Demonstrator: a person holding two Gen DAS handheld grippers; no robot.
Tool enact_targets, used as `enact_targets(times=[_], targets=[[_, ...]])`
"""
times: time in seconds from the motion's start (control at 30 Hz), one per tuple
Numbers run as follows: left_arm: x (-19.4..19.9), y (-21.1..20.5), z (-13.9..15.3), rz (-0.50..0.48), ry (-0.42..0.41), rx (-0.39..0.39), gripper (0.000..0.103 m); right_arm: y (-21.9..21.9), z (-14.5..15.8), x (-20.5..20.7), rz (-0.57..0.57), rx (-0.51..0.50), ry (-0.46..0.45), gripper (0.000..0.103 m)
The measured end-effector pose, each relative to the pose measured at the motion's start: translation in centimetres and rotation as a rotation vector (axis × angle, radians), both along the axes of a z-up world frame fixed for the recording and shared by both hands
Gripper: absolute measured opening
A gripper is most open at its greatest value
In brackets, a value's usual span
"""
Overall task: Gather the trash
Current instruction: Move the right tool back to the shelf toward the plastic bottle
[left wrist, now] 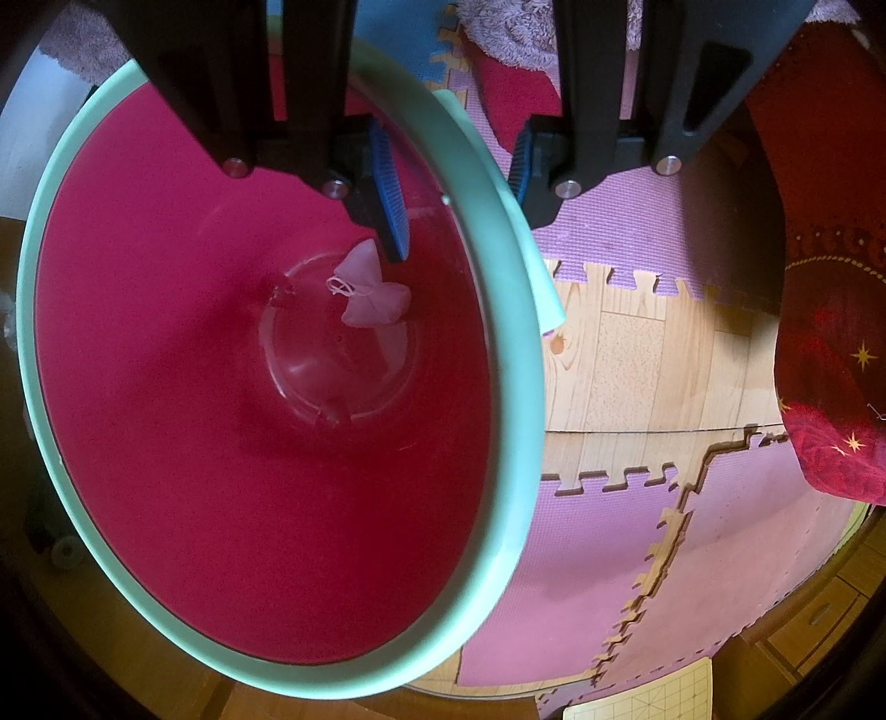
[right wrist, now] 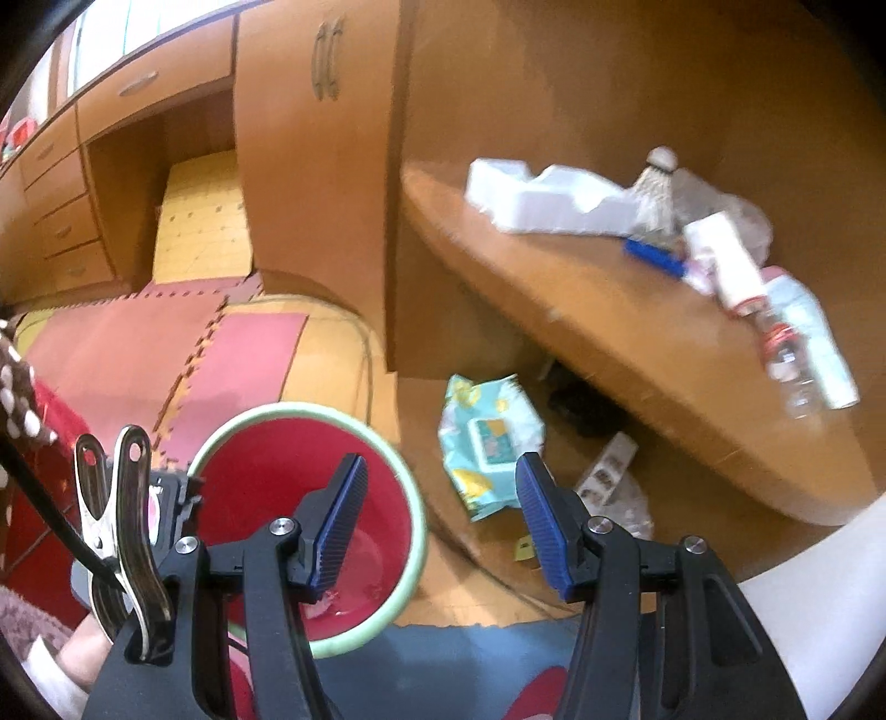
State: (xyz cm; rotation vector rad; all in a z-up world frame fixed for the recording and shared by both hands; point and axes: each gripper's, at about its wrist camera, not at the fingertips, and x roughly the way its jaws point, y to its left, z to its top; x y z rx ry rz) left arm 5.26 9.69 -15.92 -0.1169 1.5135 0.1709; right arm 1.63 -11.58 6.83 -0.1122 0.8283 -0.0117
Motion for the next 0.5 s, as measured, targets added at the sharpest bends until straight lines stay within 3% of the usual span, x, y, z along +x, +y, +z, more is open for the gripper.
enact_targets(times=[0.5], targets=[[0.0, 0.1, 0.1, -0.003, 0.000, 0.008, 0.036, -6.2, 6.4, -0.3, -0.175, 0.039, -0.128, 0.057]])
